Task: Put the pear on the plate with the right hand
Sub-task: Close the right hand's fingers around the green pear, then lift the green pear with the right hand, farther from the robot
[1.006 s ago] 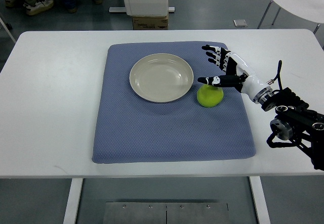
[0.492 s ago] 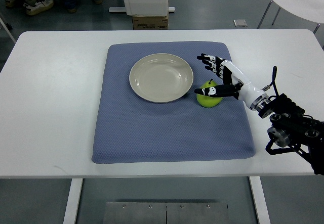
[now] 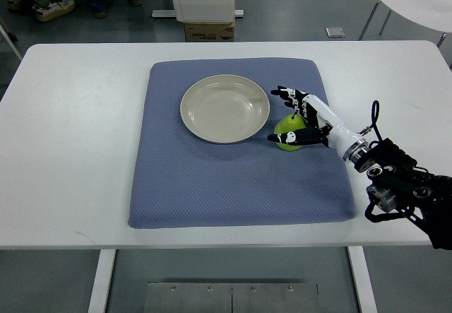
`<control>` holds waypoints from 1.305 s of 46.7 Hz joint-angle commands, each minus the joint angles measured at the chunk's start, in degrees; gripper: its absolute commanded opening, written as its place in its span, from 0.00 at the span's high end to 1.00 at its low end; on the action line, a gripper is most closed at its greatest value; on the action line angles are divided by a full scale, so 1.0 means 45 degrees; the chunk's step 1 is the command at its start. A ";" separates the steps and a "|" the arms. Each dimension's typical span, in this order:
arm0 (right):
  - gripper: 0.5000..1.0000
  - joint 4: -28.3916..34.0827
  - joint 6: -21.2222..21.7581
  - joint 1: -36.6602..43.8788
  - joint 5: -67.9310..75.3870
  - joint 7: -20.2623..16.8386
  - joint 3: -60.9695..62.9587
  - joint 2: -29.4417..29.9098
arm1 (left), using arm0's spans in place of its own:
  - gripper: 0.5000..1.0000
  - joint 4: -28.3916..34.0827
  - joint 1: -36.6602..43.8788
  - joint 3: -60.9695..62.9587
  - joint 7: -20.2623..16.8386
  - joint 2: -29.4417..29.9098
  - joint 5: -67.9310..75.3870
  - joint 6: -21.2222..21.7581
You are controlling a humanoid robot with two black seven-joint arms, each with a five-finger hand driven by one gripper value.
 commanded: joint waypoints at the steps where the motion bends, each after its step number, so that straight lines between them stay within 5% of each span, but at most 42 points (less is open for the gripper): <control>1: 0.00 -0.0062 0.0020 0.0001 0.0000 -0.0002 -0.0081 -0.0020 | 0.00 -0.0015 0.0000 0.0000 0.0000 0.0000 0.0000 0.0001; 51: 0.01 -0.1194 0.0020 -0.0605 0.0137 -0.0002 -0.0159 0.0136 | 0.00 -0.0015 0.0000 0.0000 0.0000 0.0000 0.0000 0.0001; 57: 0.18 -0.1194 0.0020 -0.0624 0.0137 -0.0002 -0.0159 0.0136 | 0.00 0.0004 0.0000 0.0000 0.0000 0.0000 0.0000 0.0001; 61: 0.45 -0.1194 0.0020 -0.0605 0.0118 -0.0002 -0.0159 0.0136 | 0.00 0.0004 0.0000 0.0000 0.0000 0.0000 0.0000 0.0001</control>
